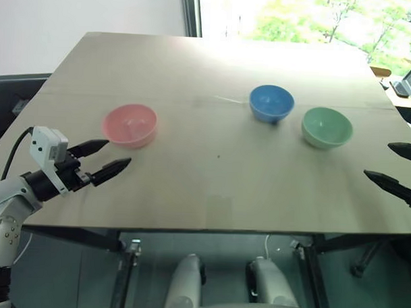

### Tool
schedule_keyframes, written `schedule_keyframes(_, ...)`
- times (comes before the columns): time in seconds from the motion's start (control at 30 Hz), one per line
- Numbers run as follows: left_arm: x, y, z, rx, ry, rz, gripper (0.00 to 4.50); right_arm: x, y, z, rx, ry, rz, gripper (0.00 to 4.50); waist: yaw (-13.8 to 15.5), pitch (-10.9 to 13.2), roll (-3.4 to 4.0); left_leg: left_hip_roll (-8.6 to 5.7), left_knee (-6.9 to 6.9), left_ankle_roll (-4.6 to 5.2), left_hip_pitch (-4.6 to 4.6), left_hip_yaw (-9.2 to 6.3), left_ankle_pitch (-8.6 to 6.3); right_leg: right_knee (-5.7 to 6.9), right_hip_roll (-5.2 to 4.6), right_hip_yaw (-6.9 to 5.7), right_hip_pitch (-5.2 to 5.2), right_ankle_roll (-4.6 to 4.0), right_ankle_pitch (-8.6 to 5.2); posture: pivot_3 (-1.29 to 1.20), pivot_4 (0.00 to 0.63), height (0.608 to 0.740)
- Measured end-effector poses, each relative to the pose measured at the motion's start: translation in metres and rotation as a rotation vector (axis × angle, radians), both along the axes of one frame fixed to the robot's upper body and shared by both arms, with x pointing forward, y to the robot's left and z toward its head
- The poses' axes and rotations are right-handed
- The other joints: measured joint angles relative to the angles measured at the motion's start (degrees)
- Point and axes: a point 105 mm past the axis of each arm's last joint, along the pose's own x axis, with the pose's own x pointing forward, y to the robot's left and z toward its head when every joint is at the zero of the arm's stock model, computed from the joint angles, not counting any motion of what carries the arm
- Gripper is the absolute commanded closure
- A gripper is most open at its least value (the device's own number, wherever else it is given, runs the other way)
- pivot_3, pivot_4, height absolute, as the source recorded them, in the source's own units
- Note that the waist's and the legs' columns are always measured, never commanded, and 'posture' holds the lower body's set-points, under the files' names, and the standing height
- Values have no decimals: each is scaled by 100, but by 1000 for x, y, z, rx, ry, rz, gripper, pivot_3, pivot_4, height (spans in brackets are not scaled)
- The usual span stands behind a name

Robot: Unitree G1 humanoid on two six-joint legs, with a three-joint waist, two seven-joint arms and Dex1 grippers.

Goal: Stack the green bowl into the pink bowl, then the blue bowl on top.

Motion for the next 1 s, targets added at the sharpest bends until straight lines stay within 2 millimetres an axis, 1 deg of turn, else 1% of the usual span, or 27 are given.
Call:
schedule_keyframes(0.2, 0, 0, 0, 2, 1, -1, 0, 0, 0, 0, 0, 0, 0, 50, 0, 0, 0, 0, 0, 0, 0, 0, 0, 0, 0, 0, 0, 0, 0, 0, 150, 740)
schedule_keyframes(0.23, 0, -5, 2, -1, -4, -16, 0, 1, 0, -1, 5, -2, -1, 50, 0, 0, 0, 0, 0, 0, 0, 0, 0, 0, 0, 0, 0, 0, 0, 0, 150, 740)
schedule_keyframes(0.27, 3, -16, 11, -8, -41, -53, 0, 3, 4, -1, 12, -8, 9, 50, 7, 0, 0, 0, 1, 0, -2, 0, 0, 0, 0, 0, 0, 3, 2, 0, 150, 740)
schedule_keyframes(0.3, 3, -17, 10, -12, -41, -56, 0, 4, 4, -1, 12, -8, 9, 50, 9, 0, 0, 0, 1, 0, -2, 0, 0, 0, 0, 0, 0, 14, 8, 0, 150, 740)
schedule_keyframes(0.43, 2, -22, 9, -26, -41, -65, 0, 4, 5, -2, 14, -7, 10, 50, 10, 0, 0, 0, 1, 0, -2, -1, 0, 0, 0, 0, 0, 16, 9, 0, 150, 740)
schedule_keyframes(0.53, 7, -24, 11, -15, -55, -36, 0, 6, 8, -3, 22, -11, 15, 50, 15, 0, 0, 0, 2, 0, -1, -1, 0, 0, 1, 0, 0, 15, 9, 0, 150, 740)
schedule_keyframes(0.6, 14, -34, 12, 61, -70, -3, 0, 9, 17, 2, 38, -38, 43, 50, 27, 0, 0, -1, 3, 0, -1, -1, 0, 0, 1, 1, 1, 17, 10, 0, 150, 740)
schedule_keyframes(0.67, 16, -37, 13, 86, -67, 11, 0, 11, 23, 3, 48, -47, 57, 50, 28, 0, -1, -1, 3, 0, -2, -1, 0, 0, 1, 2, 1, 18, 11, 0, 150, 740)
schedule_keyframes(0.73, 19, -42, 13, 113, -49, 35, 0, 13, 33, 4, 71, -65, 88, 50, 29, 0, -1, -1, 2, 0, -3, -2, 0, 0, 3, 2, 0, 18, 11, 0, 150, 740)
schedule_keyframes(0.77, 23, -45, 15, 137, -41, 48, 0, 14, 44, 3, 95, -72, 119, 50, 34, -1, -4, 1, 2, 0, -4, -11, 0, 0, 7, -1, 0, 18, 11, 0, 150, 740)
schedule_keyframes(0.8, 28, -50, 26, 201, -63, 52, 0, 15, 65, -4, 128, -60, 185, 50, 59, 0, -3, 0, 2, 0, -6, -12, 0, 2, 8, -2, -2, 18, 11, 0, 150, 740)
schedule_keyframes(0.83, 31, -51, 29, 247, -71, 51, 0, 16, 73, -6, 146, -61, 206, 50, 65, 0, -2, -1, 2, 0, -7, -11, 0, 3, 7, -2, -3, 18, 11, 0, 150, 740)
schedule_keyframes(0.87, 36, -55, 34, 330, -83, 41, 0, 19, 90, -7, 179, -75, 247, 50, 70, 0, -3, -1, 2, 0, -5, -10, 0, 3, 7, -1, -3, 18, 11, 0, 150, 740)
schedule_keyframes(0.9, 38, -57, 36, 355, -92, 37, 0, 19, 97, -7, 187, -78, 269, 50, 72, 1, 1, -3, 2, 0, -6, -5, 0, 2, 5, 2, -5, 18, 11, 0, 150, 740)
schedule_keyframes(0.93, 41, -58, 37, 409, -99, 39, 0, 21, 110, -9, 206, -80, 300, 50, 70, 1, -1, -3, 2, 0, -6, -4, 0, 3, 5, 3, -5, 18, 11, 0, 150, 740)
schedule_keyframes(1.0, 47, -59, 36, 474, -96, 50, 0, 23, 127, -11, 228, -82, 344, 50, 70, 2, -1, -3, 2, 0, -10, -3, 0, 3, 6, 3, -11, 18, 11, 0, 150, 740)
